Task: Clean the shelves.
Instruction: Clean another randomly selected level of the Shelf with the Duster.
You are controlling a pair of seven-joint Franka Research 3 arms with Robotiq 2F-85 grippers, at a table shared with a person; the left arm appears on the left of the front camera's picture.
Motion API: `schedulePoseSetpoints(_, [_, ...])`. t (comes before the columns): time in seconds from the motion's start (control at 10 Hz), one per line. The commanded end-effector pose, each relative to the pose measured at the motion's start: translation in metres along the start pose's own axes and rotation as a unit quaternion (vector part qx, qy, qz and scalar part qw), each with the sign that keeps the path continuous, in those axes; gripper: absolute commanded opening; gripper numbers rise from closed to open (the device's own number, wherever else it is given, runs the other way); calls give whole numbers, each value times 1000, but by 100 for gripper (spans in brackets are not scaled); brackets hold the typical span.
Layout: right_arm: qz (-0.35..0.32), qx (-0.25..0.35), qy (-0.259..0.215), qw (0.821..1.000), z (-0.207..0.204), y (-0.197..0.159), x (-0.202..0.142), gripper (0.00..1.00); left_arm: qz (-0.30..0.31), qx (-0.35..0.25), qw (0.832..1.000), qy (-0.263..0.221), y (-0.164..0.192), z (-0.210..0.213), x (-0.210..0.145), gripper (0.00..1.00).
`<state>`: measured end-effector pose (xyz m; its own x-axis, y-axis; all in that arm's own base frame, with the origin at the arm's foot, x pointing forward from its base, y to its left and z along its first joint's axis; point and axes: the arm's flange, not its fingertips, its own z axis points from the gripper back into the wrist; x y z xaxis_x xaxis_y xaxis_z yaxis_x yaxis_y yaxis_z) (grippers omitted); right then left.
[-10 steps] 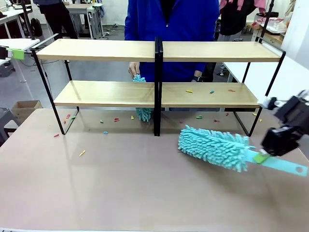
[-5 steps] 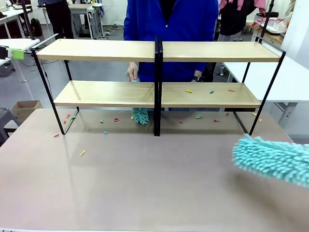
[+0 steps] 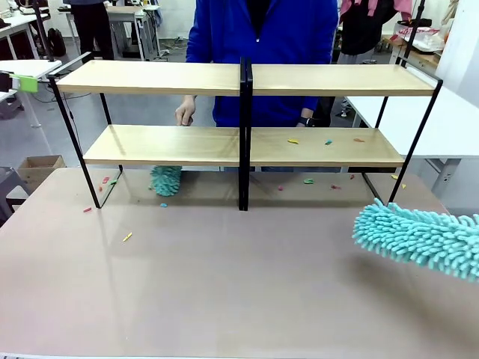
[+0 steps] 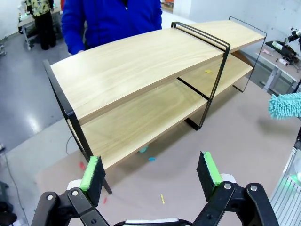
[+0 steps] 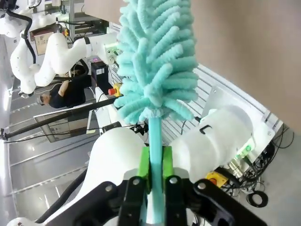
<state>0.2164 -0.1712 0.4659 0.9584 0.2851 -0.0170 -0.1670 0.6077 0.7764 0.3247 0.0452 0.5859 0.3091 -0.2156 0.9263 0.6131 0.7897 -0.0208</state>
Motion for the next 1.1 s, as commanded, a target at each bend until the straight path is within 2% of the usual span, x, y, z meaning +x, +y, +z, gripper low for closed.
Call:
schedulePoseSetpoints(0.0, [25,-13,-17,999,-11,9,17,12,-1,1,1000,3,0,-1,0,100])
schedulePoseSetpoints(0.2, [27,-54,-17,998,-55,28,68,12,-1,1,1000,3,0,-1,0,100])
schedulePoseSetpoints(0.5, [9,-106,-64,992,-112,43,133,12,-1,1,1000,3,0,-1,0,100])
schedulePoseSetpoints(0.6, [26,-96,-77,992,-130,49,151,12,-1,1,1000,3,0,-1,0,100])
schedulePoseSetpoints(0.7, [12,-103,-84,991,-147,50,173,12,-1,1,1000,3,0,-1,0,100])
schedulePoseSetpoints(0.8, [13,-85,-90,992,-164,48,199,12,-1,1,1000,3,0,-1,0,100])
schedulePoseSetpoints(1.0, [11,-71,-50,996,-190,49,237,12,-1,1,1000,3,0,-1,0,100])
